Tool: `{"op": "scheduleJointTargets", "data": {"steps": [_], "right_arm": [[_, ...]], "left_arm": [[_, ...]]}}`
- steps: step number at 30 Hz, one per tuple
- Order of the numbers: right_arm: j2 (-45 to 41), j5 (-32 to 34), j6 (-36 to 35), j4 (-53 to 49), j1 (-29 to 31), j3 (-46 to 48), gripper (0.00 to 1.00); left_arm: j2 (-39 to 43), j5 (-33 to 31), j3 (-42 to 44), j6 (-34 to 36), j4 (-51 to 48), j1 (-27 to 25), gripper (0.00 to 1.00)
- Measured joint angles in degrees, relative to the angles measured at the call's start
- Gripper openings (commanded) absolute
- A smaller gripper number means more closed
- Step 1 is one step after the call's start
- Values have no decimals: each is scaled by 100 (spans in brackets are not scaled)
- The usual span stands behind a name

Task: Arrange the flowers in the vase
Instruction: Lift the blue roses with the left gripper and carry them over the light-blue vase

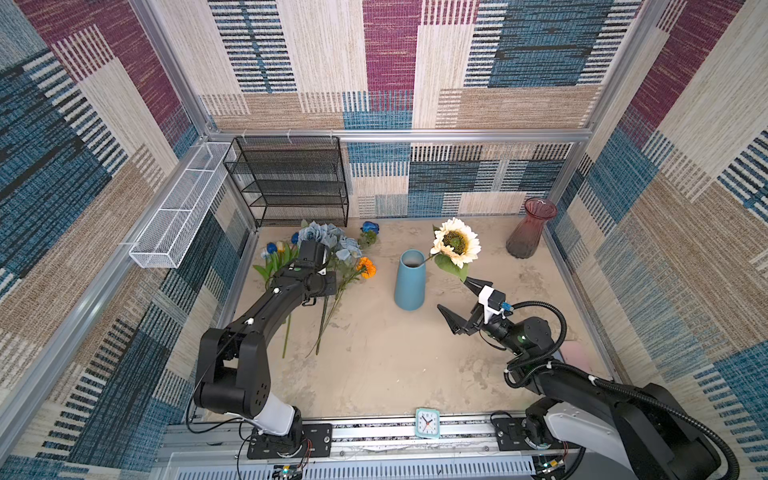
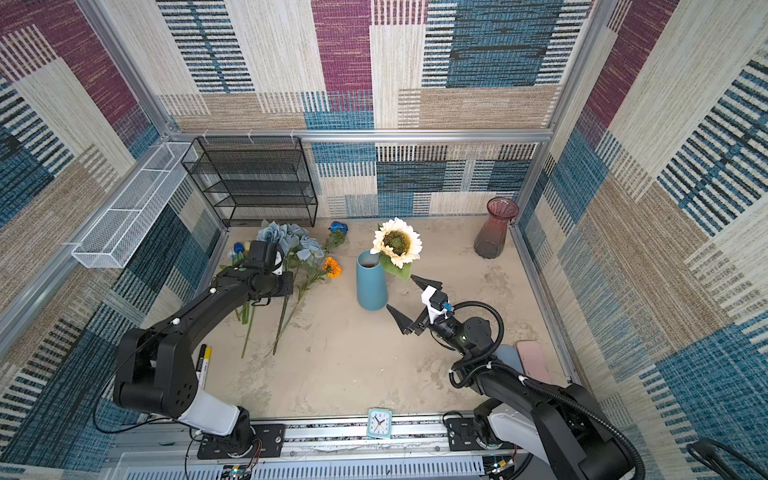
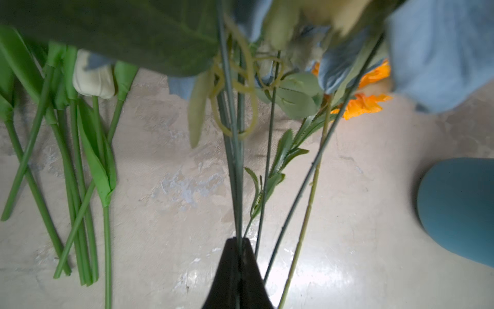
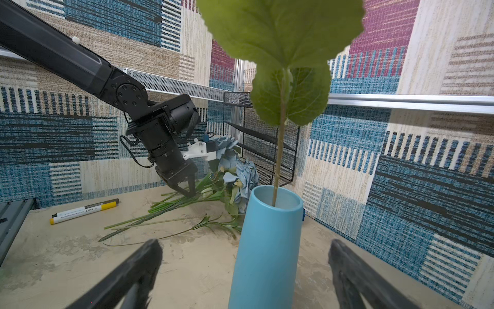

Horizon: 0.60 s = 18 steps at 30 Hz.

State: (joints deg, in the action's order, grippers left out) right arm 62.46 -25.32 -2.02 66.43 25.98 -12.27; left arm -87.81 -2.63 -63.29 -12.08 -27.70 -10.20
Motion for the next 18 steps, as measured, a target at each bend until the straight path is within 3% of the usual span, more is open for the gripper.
{"op": "scheduleJointTargets", "data": {"steps": [18], "right_arm": [[-20, 37, 0, 72, 0, 74, 100]], "left_arm": [[1060, 133, 514, -87, 595, -37, 0]]}}
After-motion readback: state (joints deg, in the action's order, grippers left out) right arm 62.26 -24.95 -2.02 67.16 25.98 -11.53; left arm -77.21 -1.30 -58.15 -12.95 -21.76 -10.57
